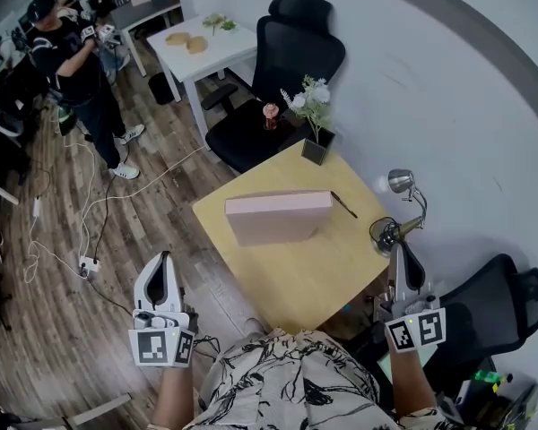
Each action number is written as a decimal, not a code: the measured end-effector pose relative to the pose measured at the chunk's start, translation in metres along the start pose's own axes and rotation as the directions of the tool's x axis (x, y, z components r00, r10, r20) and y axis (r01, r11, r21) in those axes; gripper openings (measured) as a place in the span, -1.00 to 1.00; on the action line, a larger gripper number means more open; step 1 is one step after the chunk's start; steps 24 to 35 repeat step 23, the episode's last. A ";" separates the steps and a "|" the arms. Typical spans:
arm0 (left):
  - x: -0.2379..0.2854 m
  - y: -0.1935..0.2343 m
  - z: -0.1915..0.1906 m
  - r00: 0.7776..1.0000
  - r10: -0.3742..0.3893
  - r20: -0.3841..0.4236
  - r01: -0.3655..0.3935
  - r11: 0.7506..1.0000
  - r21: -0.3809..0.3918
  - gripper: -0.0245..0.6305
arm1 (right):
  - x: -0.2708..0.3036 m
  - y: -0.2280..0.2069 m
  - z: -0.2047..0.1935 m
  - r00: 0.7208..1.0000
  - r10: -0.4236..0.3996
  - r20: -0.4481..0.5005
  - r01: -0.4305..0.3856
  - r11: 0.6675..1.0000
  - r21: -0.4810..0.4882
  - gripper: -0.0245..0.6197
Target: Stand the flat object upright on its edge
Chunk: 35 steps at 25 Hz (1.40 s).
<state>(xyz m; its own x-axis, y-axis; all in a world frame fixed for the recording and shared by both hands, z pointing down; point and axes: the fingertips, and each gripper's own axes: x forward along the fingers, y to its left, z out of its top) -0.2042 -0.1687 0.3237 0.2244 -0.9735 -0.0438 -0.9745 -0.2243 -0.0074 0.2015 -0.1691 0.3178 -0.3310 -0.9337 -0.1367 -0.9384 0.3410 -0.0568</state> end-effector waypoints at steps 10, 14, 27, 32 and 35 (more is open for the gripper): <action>0.002 0.003 -0.001 1.000 -0.007 -0.009 0.007 1.000 -0.003 -0.92 | 0.004 0.004 -0.003 1.000 -0.001 -0.016 0.001 1.000 0.001 -0.91; 0.002 0.002 -0.003 1.000 -0.006 -0.012 0.006 1.000 -0.002 -0.92 | 0.004 0.003 -0.004 1.000 0.002 -0.011 -0.002 1.000 -0.004 -0.92; 0.003 0.000 -0.001 1.000 -0.013 -0.005 0.013 1.000 0.002 -0.92 | 0.004 0.004 -0.004 1.000 0.006 -0.004 -0.006 1.000 -0.004 -0.91; 0.003 0.000 -0.001 1.000 -0.013 -0.005 0.013 1.000 0.002 -0.92 | 0.004 0.004 -0.004 1.000 0.006 -0.004 -0.006 1.000 -0.004 -0.91; 0.003 0.000 -0.001 1.000 -0.013 -0.005 0.013 1.000 0.002 -0.92 | 0.004 0.004 -0.004 1.000 0.006 -0.004 -0.006 1.000 -0.004 -0.91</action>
